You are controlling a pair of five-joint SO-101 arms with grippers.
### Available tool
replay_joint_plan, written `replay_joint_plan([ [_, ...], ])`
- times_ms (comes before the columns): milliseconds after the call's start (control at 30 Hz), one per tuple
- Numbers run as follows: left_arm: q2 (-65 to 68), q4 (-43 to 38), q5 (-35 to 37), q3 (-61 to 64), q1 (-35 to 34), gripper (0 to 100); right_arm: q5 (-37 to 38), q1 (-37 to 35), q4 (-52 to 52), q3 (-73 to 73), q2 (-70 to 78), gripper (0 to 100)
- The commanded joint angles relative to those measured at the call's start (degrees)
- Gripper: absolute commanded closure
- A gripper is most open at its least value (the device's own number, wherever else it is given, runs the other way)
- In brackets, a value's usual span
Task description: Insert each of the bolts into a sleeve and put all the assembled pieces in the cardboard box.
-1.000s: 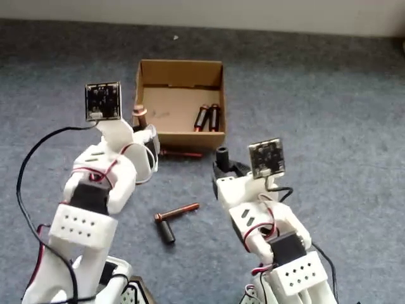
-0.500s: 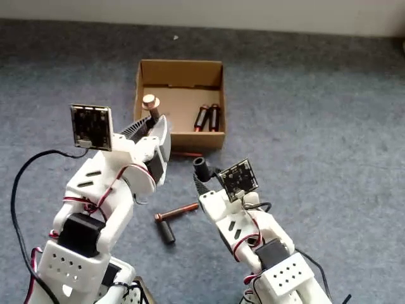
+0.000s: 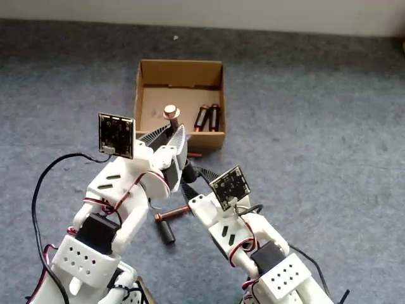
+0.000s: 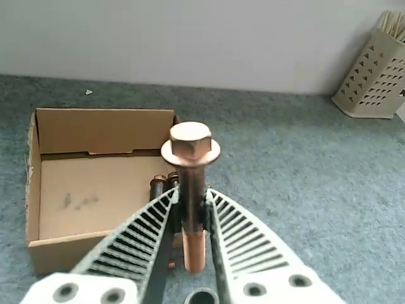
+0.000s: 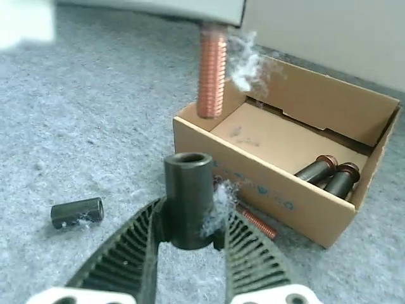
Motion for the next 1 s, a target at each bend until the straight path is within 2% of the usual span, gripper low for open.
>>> replay_joint_plan([
  [0,-1.1,0.79,-0.35,-0.75,0.48,100,0.62,-0.4,-1.54,-1.01,-1.19,99.5],
  [167,-4.97,3.43,-0.18,-0.22,0.57,100,0.35,0.13,-1.54,-1.19,-1.19,99.5],
  [267,-10.77,5.45,-0.35,1.71,3.12,100,0.26,1.63,-1.54,-1.19,-1.19,99.5],
  [500,-21.41,5.36,-0.35,7.78,4.53,99,0.26,0.22,-1.36,-1.19,-1.45,99.5],
  [667,-22.29,5.63,-0.35,7.43,4.44,99,0.62,-2.24,-1.01,-0.57,-13.14,99.5],
  [833,-22.29,5.63,-0.35,7.25,4.88,99,0.62,-2.42,4.53,4.26,-28.53,99.5],
  [967,-22.29,5.63,-0.35,7.25,4.79,99,0.62,-2.42,5.14,4.7,-26.15,99.5],
])
